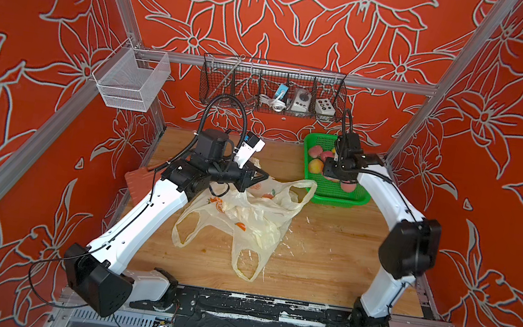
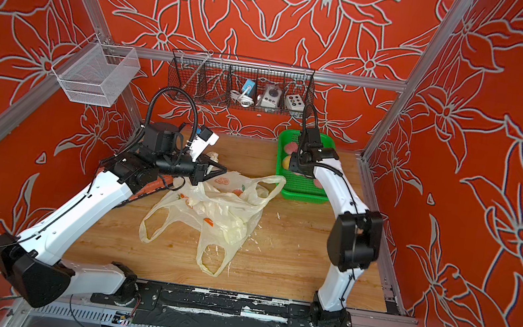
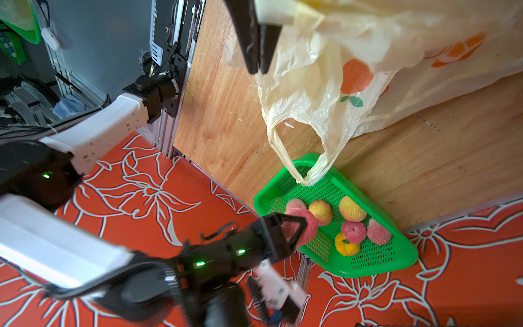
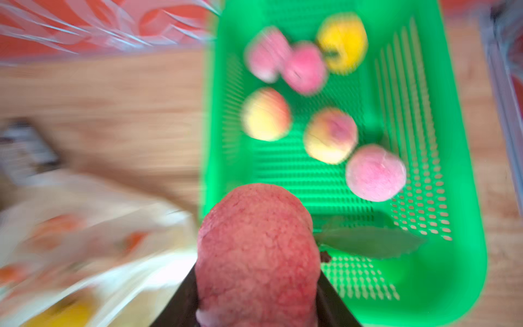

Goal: Place the peach into a plastic bag & tie a knot
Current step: Pick up the peach from the basket, then place the peach in the plastic bag.

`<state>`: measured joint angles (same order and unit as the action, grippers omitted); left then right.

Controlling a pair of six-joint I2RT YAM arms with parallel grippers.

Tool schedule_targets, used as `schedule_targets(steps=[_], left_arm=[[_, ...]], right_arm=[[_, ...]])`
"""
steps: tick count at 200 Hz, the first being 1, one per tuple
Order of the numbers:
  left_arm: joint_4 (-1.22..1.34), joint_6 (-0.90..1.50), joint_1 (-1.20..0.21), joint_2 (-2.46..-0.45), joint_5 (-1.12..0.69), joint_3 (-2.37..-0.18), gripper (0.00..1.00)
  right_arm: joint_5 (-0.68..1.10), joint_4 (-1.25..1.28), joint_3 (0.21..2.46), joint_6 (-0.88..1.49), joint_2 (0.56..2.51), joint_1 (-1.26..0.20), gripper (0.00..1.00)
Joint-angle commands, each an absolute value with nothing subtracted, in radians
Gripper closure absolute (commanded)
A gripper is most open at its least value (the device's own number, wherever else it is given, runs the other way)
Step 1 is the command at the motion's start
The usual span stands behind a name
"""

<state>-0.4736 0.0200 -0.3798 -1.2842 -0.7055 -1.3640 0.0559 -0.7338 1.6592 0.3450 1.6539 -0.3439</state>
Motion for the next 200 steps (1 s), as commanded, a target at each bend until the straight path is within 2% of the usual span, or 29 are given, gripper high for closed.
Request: schedule_targets(steps=[1,41,64,83,90,98,99,113,124,148,165,173,187,200], left_arm=[[-0.481,-0.011,-0.386,-1.297,-0.738,-1.422,1.0],[-0.463,-0.003,-0.402,-1.315,-0.765,-1.458,1.0],[-0.45,0.002,-0.405,-1.315,-0.772,-1.462,1.0],[-0.439,0.008,-0.405,-1.317,-0.789,-1.458,1.0],[-0.427,0.015,-0.406,-1.314,-0.798,-1.451,1.0],[-0.416,0.026,-0.407,-1.31,-0.805,-1.445,1.0],[-0.416,0.027,-0.407,-1.311,-0.806,-1.445,1.0],[-0.423,0.025,-0.407,-1.303,-0.797,-1.442,1.0],[-0.437,0.017,-0.405,-1.295,-0.751,-1.44,1.0],[-0.471,0.005,-0.402,-1.292,-0.584,-1.432,1.0],[-0.459,0.019,-0.399,-1.292,-0.535,-1.415,1.0],[-0.45,0.026,-0.399,-1.29,-0.541,-1.408,1.0],[-0.419,0.048,-0.4,-1.288,-0.58,-1.392,1.0],[-0.405,0.061,-0.408,-1.287,-0.609,-1.39,1.0]], right_arm=[[0.281,-0.835,1.612,0.3,1.508,-0.443,0.74],[0.572,-0.767,1.564,0.392,1.5,-0.639,0.75],[0.667,-0.687,1.526,0.422,1.565,-0.695,0.75],[0.655,-0.614,1.486,0.461,1.626,-0.698,0.72],[0.639,-0.605,1.493,0.465,1.654,-0.697,0.65],[0.628,-0.623,1.518,0.46,1.684,-0.692,0.44],[0.628,-0.63,1.528,0.457,1.692,-0.691,0.39],[0.624,-0.693,1.58,0.43,1.703,-0.685,0.2],[0.606,-0.71,1.581,0.423,1.663,-0.663,0.15],[0.606,-0.739,1.565,0.424,1.559,-0.517,0.17],[0.481,-0.775,1.571,0.426,1.54,-0.379,0.21],[0.348,-0.806,1.584,0.428,1.554,-0.331,0.24],[0.012,-0.847,1.616,0.437,1.612,-0.261,0.24],[-0.165,-0.799,1.615,0.442,1.668,-0.22,0.22]])
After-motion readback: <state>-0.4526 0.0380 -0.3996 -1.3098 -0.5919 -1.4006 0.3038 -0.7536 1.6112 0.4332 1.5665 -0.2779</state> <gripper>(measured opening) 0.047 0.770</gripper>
